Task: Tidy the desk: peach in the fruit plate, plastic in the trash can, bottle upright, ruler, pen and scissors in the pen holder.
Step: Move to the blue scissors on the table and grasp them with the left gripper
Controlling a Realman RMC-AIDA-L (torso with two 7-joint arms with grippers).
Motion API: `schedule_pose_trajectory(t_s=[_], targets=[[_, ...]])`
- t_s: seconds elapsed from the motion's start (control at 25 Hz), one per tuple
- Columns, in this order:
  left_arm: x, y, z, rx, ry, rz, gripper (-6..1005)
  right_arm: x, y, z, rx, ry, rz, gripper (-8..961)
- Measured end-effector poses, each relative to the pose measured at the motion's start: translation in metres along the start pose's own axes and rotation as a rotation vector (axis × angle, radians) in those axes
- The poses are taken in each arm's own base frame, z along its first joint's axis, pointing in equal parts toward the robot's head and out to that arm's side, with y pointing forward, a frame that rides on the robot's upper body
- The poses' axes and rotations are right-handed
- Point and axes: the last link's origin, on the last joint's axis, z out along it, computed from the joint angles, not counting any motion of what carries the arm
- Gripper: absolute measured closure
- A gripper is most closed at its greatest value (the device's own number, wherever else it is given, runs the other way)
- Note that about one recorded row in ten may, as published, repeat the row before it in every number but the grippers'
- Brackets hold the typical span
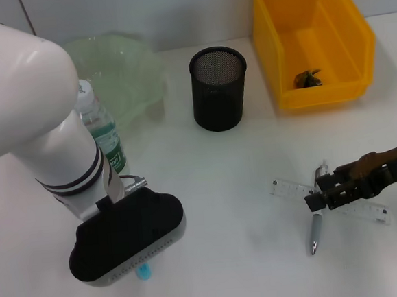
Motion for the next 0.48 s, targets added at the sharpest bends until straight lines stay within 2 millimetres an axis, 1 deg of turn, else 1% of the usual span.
schedule_pose_trajectory(t_s=[0.16, 0.48], targets=[[0.0003, -0.0022, -0.0003, -0.006, -0.004, 0.011, 525, -0.0001, 0.0000, -0.0001, 0.000, 0.000, 0.000, 206], [-0.0004, -0.0038, -0.0001, -0.016, -0.007, 0.010, 526, 0.0012, -0.0002, -0.0004, 0.001, 0.000, 0.003, 208]])
